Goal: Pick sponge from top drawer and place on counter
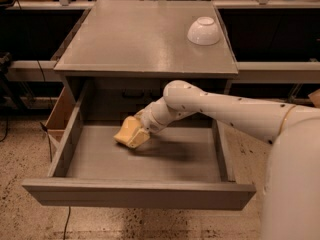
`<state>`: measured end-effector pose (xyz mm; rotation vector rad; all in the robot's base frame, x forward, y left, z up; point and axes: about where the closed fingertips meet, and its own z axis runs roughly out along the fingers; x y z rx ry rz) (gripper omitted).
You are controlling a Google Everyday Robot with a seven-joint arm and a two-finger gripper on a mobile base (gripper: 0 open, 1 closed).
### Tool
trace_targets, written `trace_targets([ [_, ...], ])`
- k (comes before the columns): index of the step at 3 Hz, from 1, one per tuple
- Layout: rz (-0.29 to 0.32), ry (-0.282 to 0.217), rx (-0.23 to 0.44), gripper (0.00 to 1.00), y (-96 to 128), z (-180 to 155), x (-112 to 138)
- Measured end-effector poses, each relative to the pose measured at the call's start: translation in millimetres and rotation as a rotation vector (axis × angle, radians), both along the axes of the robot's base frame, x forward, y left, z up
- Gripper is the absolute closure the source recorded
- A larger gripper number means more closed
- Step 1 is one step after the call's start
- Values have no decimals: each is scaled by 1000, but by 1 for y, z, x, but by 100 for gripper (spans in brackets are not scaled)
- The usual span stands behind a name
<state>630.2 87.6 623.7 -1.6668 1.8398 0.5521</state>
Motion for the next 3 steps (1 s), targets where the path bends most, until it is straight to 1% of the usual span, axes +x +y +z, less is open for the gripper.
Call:
trace_targets([
  [1, -15, -17, 24, 72, -10, 15, -11],
  [2, 8, -51, 60, 95, -23, 62, -19],
  [3, 62, -106, 77, 100, -39, 125, -29],
])
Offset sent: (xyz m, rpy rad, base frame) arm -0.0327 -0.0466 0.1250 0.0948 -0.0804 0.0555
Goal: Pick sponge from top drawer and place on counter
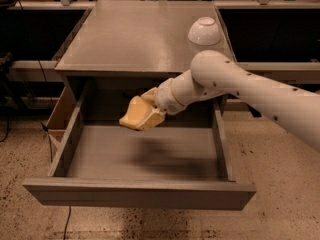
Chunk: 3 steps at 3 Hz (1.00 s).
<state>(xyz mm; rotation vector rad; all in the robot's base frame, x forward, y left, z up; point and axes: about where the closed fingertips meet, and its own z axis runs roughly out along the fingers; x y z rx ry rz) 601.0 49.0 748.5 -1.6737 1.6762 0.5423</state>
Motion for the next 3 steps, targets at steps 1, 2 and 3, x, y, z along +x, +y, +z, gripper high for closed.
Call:
trace_targets([
  [1, 58, -92, 11, 100, -13, 72, -9],
  [2, 96, -199, 27, 100, -14, 125, 0],
  [3, 121, -304, 55, 100, 1, 153, 31],
])
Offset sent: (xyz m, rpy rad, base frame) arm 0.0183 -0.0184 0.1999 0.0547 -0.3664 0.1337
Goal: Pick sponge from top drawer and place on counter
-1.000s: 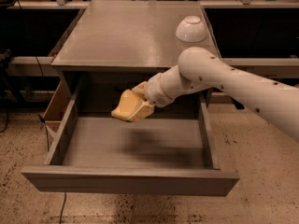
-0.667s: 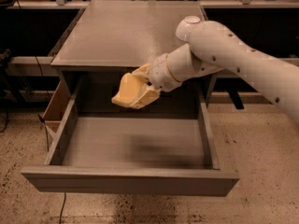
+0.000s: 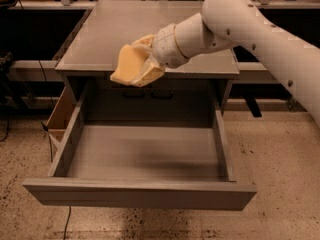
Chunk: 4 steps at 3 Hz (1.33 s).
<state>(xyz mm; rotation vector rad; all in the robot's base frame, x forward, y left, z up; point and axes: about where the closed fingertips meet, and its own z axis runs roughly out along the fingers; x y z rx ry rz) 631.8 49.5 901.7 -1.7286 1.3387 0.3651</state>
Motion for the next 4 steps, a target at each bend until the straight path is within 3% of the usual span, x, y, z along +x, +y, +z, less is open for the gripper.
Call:
trace_targets([
  [2, 6, -86, 59, 100, 42, 9, 90],
  [3, -17, -93, 96, 100, 64, 8, 128],
  [4, -52, -79, 89, 100, 87, -3, 155],
])
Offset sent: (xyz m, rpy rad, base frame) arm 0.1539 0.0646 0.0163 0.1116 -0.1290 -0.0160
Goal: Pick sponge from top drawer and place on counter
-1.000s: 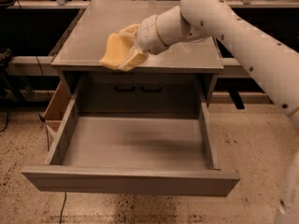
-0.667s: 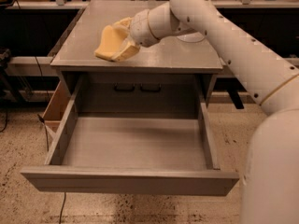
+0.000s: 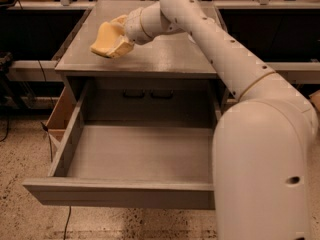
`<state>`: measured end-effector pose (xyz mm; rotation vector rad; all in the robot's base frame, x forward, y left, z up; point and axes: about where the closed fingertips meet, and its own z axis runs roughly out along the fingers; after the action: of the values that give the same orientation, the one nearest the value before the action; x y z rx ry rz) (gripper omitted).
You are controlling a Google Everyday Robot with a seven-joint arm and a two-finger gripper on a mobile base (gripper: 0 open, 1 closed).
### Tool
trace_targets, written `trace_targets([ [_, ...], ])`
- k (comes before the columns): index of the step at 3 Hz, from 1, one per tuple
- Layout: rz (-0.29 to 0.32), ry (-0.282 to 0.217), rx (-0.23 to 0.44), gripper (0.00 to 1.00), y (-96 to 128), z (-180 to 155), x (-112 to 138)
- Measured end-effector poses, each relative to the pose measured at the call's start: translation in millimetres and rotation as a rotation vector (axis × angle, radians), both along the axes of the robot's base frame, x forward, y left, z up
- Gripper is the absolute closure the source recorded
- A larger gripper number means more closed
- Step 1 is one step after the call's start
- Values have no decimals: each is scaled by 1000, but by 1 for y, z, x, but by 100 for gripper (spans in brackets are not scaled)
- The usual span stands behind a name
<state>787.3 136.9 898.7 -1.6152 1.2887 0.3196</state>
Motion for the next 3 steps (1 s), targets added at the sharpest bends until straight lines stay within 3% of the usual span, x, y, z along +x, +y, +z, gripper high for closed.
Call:
trace_targets([
  [2, -76, 148, -57, 58, 27, -42, 30],
  [3, -77, 205, -44, 27, 31, -47, 32],
])
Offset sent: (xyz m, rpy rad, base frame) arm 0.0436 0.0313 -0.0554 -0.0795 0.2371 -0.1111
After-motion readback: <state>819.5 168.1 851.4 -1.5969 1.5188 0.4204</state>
